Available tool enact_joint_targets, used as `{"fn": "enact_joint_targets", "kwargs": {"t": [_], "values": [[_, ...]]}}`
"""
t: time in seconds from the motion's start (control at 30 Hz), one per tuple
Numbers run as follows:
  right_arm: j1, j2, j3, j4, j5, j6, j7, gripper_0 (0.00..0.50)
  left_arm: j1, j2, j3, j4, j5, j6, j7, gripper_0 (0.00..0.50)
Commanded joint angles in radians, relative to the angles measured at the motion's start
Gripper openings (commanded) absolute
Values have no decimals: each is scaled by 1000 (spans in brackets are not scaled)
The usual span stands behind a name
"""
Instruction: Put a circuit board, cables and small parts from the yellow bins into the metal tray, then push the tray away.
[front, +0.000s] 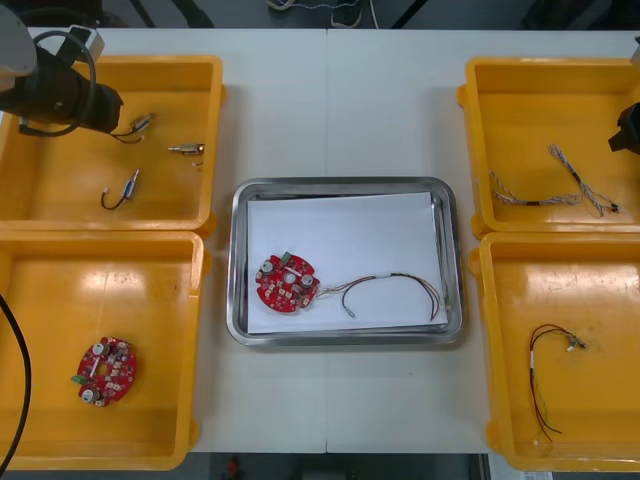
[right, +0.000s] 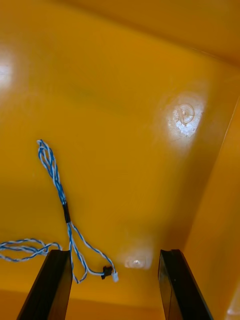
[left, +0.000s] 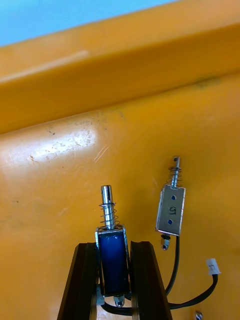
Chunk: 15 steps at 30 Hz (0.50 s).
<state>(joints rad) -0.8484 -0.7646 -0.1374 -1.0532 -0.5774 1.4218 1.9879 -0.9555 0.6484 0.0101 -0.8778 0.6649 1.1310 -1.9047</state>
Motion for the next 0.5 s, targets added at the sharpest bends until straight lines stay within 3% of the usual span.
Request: {"fn": "enact_joint_targets", "kwargs": {"t": [0.03, 0.17, 0.5], "values": [[-49, 22, 1, 58, -2, -83, 23, 500, 3, 56, 59, -102, -48, 93, -74, 0], [-49, 41, 1, 101, 1, -129, 19, 500, 3, 56, 62, -184, -102, 184, -5, 0], [-49, 79, 1, 210, -55, -202, 15, 500, 3, 56, 54, -336, -107, 351, 151, 0]]}}
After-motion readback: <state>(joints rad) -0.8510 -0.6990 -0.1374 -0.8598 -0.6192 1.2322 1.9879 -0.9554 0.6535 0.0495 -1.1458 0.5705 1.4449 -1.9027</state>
